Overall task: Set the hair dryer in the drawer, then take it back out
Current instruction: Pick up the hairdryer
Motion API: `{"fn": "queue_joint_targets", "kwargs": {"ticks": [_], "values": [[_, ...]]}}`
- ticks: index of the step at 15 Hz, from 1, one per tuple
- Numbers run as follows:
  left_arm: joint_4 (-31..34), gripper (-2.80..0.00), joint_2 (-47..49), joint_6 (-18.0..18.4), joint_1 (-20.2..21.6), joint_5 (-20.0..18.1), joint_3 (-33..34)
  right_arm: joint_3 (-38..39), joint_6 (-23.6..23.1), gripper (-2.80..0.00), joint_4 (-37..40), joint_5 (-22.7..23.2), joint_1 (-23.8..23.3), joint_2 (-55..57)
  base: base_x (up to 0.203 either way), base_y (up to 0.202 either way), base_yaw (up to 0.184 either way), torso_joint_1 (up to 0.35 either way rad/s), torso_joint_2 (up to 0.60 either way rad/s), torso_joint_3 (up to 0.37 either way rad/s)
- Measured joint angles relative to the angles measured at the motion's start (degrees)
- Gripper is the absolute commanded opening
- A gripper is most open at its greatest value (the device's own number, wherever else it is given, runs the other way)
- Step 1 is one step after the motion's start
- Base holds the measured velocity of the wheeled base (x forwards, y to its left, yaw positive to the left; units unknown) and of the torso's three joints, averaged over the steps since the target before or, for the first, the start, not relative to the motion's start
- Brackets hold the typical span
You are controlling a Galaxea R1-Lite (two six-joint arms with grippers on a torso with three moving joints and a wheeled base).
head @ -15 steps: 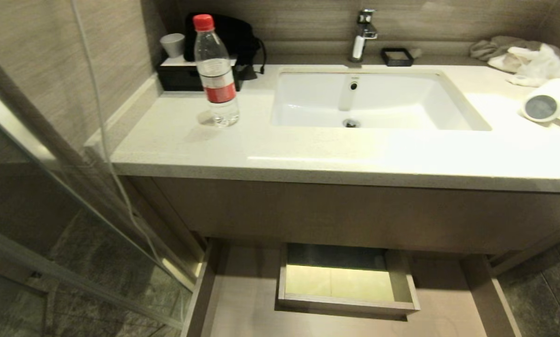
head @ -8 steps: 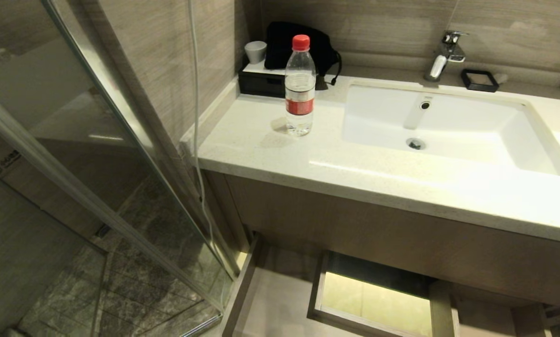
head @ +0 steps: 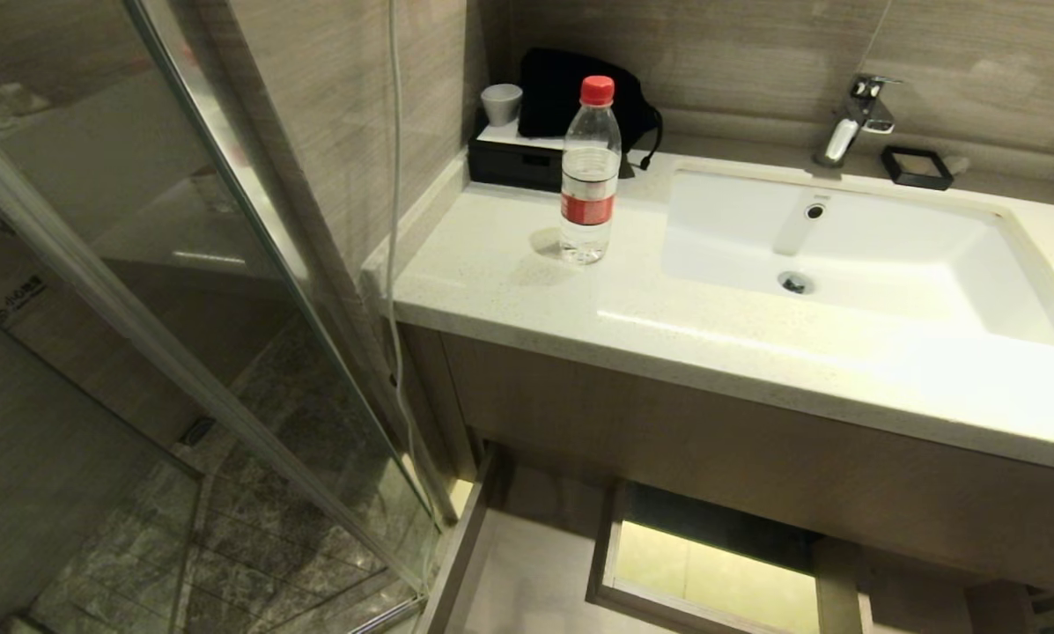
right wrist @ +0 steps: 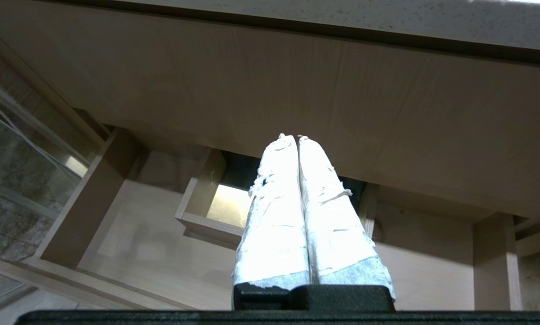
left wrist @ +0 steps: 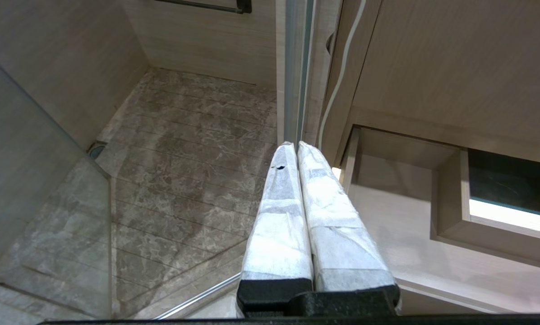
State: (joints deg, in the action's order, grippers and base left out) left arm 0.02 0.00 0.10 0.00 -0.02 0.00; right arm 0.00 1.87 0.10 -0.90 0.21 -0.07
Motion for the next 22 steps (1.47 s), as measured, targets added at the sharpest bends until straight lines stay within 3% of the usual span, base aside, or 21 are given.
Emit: {"fn": "queue_joint_targets", "kwargs": {"ticks": [22], "values": [[0.07, -2.80, 0.00, 0.00, -0.09, 0.02, 0.00, 0.00, 0.04, -2.80, -0.07, 0.11, -0.08, 0.00, 0.000, 0.001, -0.010, 0.000, 0.00, 0.000]]}}
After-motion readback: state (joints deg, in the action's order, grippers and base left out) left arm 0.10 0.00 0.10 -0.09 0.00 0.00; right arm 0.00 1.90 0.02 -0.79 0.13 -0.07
